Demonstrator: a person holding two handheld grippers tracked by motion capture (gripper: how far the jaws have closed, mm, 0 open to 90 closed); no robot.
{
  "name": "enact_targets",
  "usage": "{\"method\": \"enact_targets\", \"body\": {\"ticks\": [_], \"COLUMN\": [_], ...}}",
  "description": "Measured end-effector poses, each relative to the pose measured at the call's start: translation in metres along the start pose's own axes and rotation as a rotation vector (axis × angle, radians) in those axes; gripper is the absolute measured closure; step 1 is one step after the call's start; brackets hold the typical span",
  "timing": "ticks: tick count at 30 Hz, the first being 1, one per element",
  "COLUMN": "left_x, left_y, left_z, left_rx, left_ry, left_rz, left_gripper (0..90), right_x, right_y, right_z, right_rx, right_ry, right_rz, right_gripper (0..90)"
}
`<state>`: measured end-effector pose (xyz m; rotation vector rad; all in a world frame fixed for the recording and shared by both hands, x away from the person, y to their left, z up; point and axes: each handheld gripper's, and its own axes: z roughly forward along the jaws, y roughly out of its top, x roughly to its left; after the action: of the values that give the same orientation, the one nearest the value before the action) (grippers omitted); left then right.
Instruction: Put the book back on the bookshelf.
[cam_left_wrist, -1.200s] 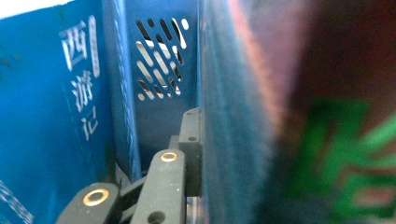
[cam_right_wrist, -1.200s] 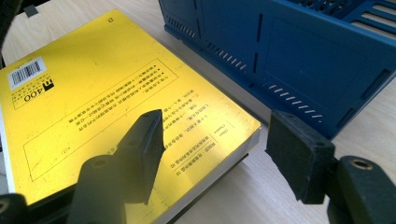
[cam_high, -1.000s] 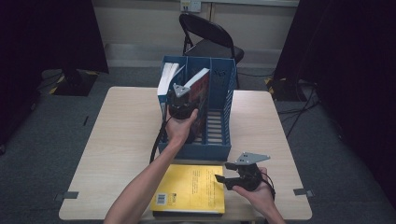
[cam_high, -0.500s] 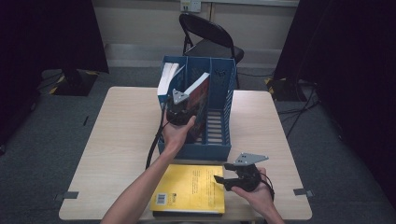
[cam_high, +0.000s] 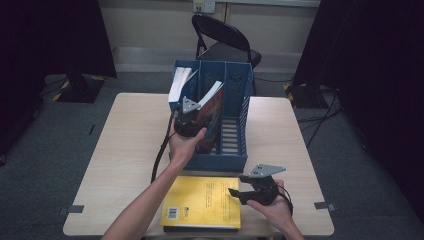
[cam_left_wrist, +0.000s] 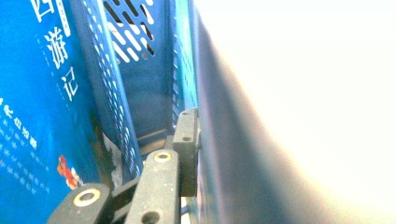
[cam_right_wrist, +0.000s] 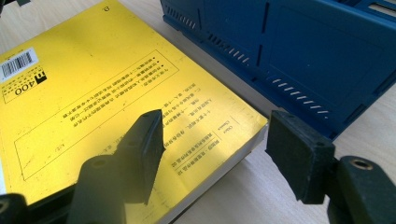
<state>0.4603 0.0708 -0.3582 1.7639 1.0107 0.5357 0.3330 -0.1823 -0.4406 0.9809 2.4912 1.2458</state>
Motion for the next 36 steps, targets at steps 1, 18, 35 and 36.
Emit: {"method": "enact_targets", "body": {"ticks": [1,18,35,36], "left_x": [0.0,0.003,0.007,0.008], "left_y": [0.0,-0.005,0.004,0.006], "left_z": [0.0,-0.01,-0.016,-0.017], "left_rx": [0.0,0.022,0.114,0.13], "left_ry": [0.0,-0.067,-0.082,-0.087], "left_rz": [0.0,0.007,0.066,0.042], "left_gripper": [71.0,64.3,56.6,55.7], "right_x": [0.0,0.0,0.0,0.0], "right_y": [0.0,0.0,0.0,0.0], "right_z": [0.0,0.001,0.002,0.002], "right_rx": [0.0,0.005,0.006,0.006], "right_ry": [0.0,0.001,0.004,0.004], "right_rz": [0.0,0.0,-0.002,-0.003], "right_gripper": [36.3,36.1,35.8,35.8]}}
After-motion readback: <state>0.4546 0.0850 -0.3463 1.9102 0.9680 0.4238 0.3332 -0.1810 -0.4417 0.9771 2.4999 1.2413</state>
